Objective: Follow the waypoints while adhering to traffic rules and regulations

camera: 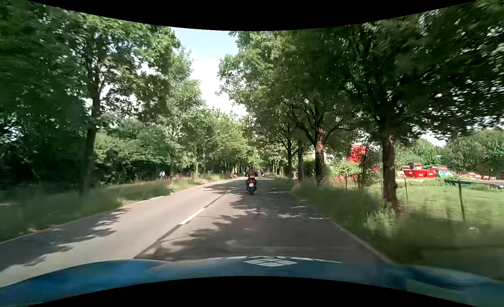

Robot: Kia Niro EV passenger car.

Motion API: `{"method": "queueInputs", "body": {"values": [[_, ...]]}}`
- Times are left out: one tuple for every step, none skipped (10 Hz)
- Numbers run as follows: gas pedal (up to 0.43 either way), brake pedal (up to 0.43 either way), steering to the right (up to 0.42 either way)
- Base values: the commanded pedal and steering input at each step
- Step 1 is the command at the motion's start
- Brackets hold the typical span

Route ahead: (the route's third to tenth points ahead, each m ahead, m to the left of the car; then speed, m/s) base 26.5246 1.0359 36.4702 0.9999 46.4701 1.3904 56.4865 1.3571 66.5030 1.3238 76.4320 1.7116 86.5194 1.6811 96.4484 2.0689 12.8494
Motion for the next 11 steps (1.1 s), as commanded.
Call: {"method": "queueInputs", "body": {"values": [[0.028, 0.000, -0.002], [0.028, 0.000, -0.002], [0.028, 0.000, -0.002], [0.020, 0.000, -0.004], [0.000, 0.000, -0.006], [0.000, 0.000, -0.007], [0.000, 0.000, -0.007], [0.000, 0.000, -0.007], [0.000, 0.000, -0.008], [0.000, 0.000, -0.008], [0.000, 0.000, -0.009]]}}
